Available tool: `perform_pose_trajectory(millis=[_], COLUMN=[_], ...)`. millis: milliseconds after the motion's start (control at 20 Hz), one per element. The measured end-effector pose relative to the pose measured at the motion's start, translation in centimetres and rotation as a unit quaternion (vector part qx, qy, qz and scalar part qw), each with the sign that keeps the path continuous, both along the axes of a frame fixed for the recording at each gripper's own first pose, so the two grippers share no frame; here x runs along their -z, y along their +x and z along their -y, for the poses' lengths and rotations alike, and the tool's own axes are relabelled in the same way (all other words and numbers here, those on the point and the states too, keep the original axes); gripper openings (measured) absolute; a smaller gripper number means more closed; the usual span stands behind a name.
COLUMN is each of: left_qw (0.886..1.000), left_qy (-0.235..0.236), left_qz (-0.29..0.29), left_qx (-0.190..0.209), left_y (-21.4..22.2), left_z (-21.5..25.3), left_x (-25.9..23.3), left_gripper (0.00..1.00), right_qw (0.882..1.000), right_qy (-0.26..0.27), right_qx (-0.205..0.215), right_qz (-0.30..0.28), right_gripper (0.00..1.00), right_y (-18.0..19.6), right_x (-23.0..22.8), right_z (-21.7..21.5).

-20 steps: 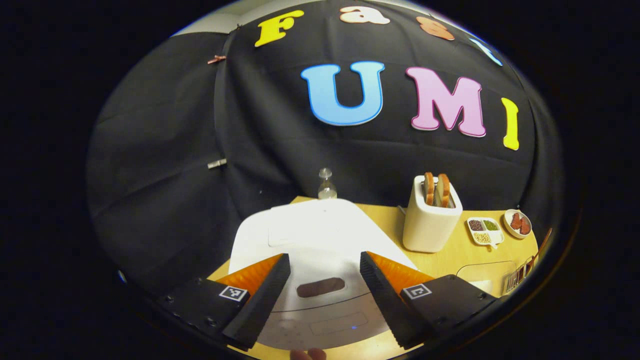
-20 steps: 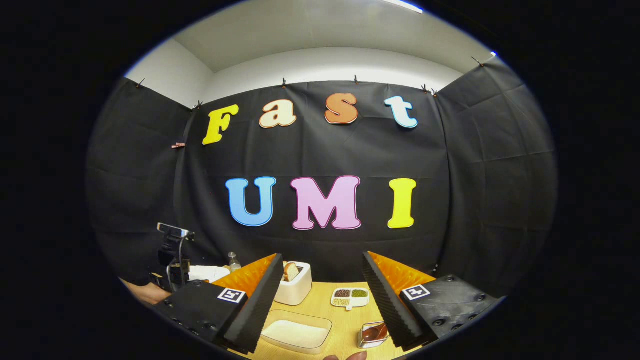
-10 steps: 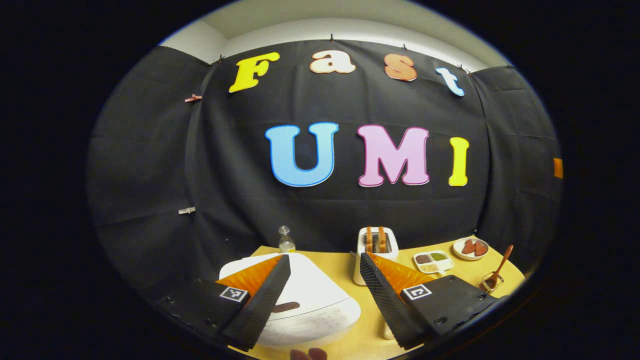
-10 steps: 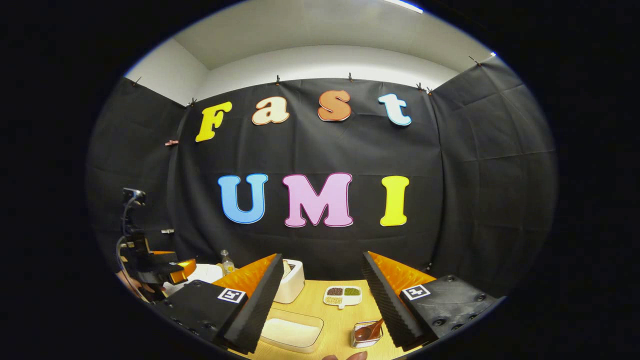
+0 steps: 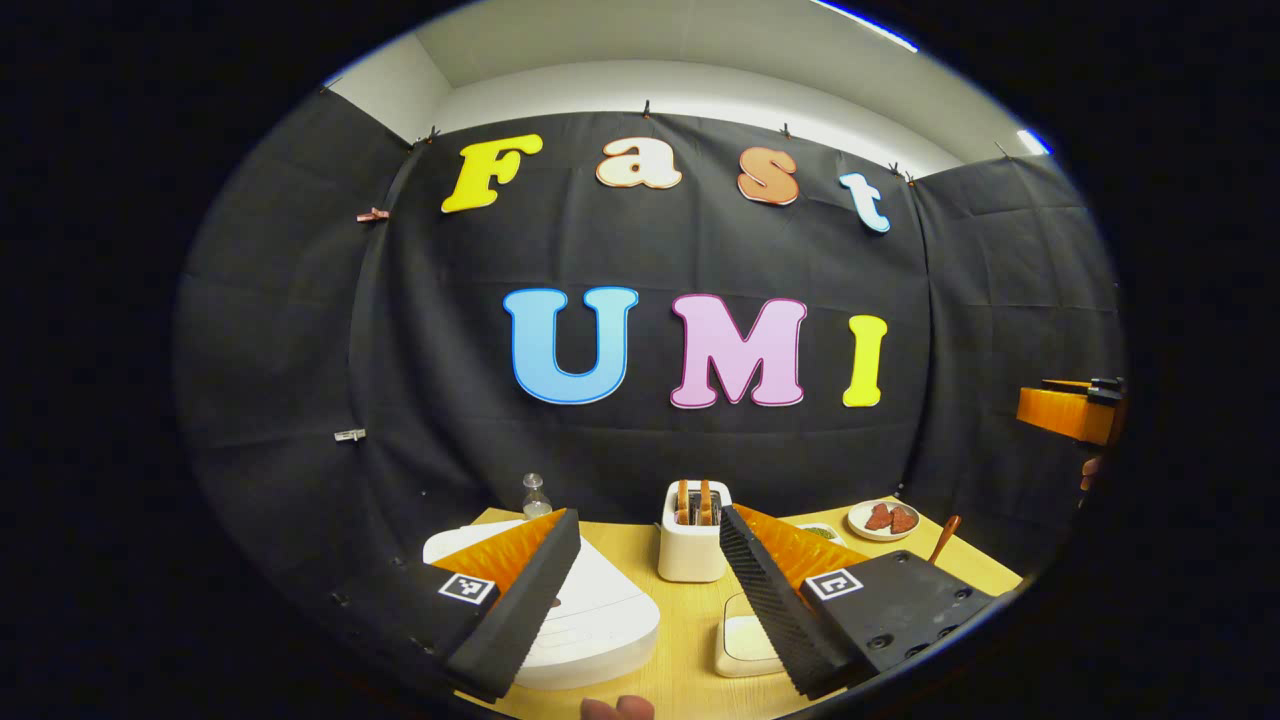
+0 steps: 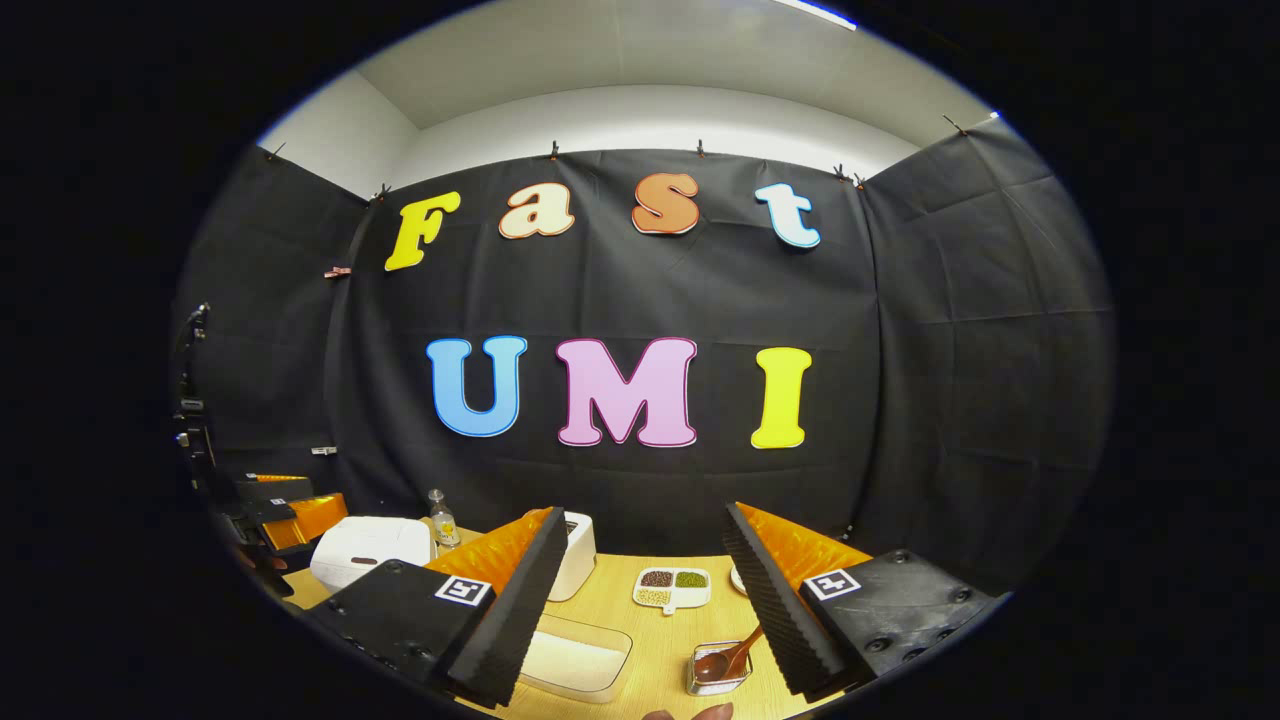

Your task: Close the left gripper, press the button to open the rice cooker; take a wooden spoon from the chopstick holder with the right hand, scoop a spoonful of rice and pour it into the rice cooker, then put the wooden spoon back into the chopstick holder.

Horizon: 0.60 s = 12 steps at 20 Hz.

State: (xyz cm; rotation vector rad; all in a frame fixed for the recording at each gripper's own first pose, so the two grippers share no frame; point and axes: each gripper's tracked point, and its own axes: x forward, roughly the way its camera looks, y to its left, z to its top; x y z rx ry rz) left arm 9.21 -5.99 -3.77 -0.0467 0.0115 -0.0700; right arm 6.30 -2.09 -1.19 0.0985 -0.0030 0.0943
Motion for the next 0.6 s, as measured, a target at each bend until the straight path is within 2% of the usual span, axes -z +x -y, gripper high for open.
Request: perform_pose_trajectory(millis=[250,600], left_qw=[1.000,1.000], left_qy=[0.003,0.004], left_qz=[0.006,0.012], left_qx=[0.007,0.007], left_y=[-2.0,-2.1], left_z=[1.0,1.1], left_x=[0.0,-1.0], left_gripper=[0.97,0.97], right_qw=[1.000,1.000], right_qy=[-0.001,-0.009], right_qx=[0.008,0.013], right_qz=[-0.013,-0.023], right_gripper=[0.98,0.98], right_y=[0.1,-0.4], right_x=[1.3,2.5], right_z=[0.7,0.9])
